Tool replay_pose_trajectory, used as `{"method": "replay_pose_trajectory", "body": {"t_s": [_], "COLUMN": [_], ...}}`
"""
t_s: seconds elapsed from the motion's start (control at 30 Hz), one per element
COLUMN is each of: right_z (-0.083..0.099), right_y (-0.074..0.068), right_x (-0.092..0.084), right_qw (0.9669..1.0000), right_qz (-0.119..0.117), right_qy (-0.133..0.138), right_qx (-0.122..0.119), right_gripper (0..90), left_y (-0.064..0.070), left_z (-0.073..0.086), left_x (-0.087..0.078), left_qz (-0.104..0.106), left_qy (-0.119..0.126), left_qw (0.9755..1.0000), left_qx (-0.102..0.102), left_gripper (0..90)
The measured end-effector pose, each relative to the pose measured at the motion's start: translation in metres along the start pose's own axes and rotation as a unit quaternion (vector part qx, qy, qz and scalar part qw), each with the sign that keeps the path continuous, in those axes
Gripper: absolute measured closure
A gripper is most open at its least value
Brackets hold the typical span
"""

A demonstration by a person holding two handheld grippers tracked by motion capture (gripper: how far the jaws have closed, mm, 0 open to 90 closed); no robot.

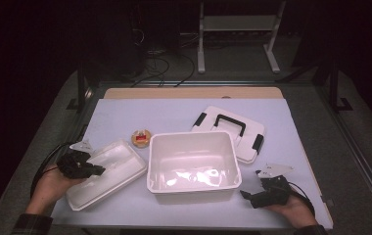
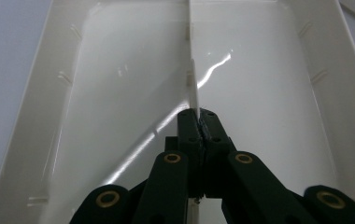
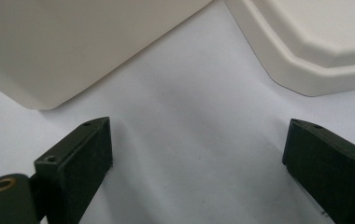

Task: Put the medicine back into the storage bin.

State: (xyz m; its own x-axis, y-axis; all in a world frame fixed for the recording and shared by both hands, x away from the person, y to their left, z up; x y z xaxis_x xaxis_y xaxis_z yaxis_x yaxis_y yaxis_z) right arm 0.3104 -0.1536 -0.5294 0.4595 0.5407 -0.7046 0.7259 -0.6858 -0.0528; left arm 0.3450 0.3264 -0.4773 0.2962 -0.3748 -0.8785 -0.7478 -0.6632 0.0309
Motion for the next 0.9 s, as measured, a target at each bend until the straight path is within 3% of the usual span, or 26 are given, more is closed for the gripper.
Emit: {"method": "replay_pose_trajectory", "body": {"t_s": [0.43, 0.63, 0.9], "right_z": [0.0, 0.0, 0.0], "right_y": [0.0, 0.0, 0.0], "right_x": [0.0, 0.0, 0.0], "right_qw": [1.0, 1.0, 1.0], "right_qz": [0.0, 0.0, 0.0], "right_qy": [0.0, 0.0, 0.0], "right_qx": [0.0, -0.001, -0.001], "right_gripper": [7.7, 7.7, 7.7], "left_y": [0.0, 0.001, -0.004], "left_z": [0.008, 0.0, -0.028], "left_x": [0.013, 0.006, 0.003], "left_qz": [0.005, 0.0, -0.014], "left_qy": [-0.022, -0.018, -0.014], "left_qw": [0.9998, 0.9998, 0.9998], "left_qx": [-0.001, 0.004, 0.008], "left_gripper": [85.3, 71.5, 52.5]}}
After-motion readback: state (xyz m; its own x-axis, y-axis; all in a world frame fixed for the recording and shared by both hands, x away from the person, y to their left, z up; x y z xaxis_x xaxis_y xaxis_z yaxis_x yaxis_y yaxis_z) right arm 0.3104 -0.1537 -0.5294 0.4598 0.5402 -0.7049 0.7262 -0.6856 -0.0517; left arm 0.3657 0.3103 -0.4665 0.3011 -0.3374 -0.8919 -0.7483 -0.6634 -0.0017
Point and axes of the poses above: each handheld gripper's, and its own axes: x roughly forward along the jaws, z roughly out of its underside, y roughly to its right, the point moved 10 cm from there along x, roughly forward along the jaws, and after that the axes turned 2 degrees about -z, right-handed, at the moved point
